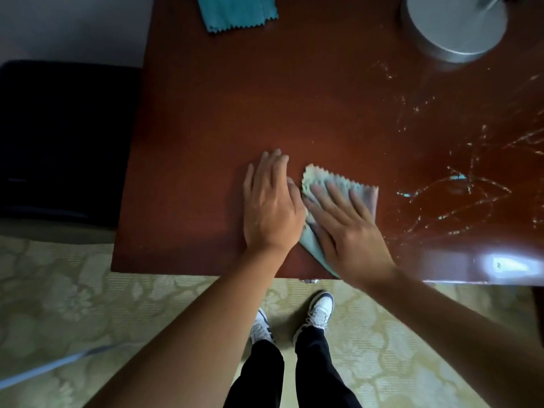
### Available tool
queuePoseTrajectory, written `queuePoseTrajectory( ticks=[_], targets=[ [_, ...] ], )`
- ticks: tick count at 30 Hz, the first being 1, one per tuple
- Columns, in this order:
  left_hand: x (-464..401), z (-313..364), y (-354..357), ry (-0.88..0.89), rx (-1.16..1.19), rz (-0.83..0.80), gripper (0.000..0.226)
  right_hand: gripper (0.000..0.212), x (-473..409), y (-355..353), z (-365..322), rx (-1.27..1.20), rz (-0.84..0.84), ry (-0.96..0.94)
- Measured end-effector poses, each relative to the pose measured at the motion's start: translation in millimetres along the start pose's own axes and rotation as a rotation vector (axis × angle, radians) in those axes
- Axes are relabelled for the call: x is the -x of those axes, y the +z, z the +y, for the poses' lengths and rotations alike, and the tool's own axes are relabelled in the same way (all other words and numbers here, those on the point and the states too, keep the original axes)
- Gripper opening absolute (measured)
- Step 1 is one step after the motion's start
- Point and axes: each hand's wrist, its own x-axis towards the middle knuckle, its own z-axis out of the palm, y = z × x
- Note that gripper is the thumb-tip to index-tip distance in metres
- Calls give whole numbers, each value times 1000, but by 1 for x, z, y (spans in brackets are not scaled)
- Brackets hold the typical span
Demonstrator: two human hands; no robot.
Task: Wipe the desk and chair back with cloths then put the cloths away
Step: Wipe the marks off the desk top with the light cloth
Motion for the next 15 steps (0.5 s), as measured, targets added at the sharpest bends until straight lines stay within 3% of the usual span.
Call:
queuePoseTrajectory(
  ticks=[3, 7, 10, 15],
  targets=[
    [-1, 0, 1, 12, -6, -18, 42, 47, -20, -8, 25, 71, -55, -26],
    [0, 1, 2, -7, 1, 2, 37, 49, -126, -28, 72, 63, -16, 258],
    [1, 1, 3, -12, 11, -8, 37, 49, -165, -33, 77, 49, -42, 229],
    [0, 2, 2, -23, 3, -13, 37, 43, -67, -15, 30, -46, 40, 130]
  ],
)
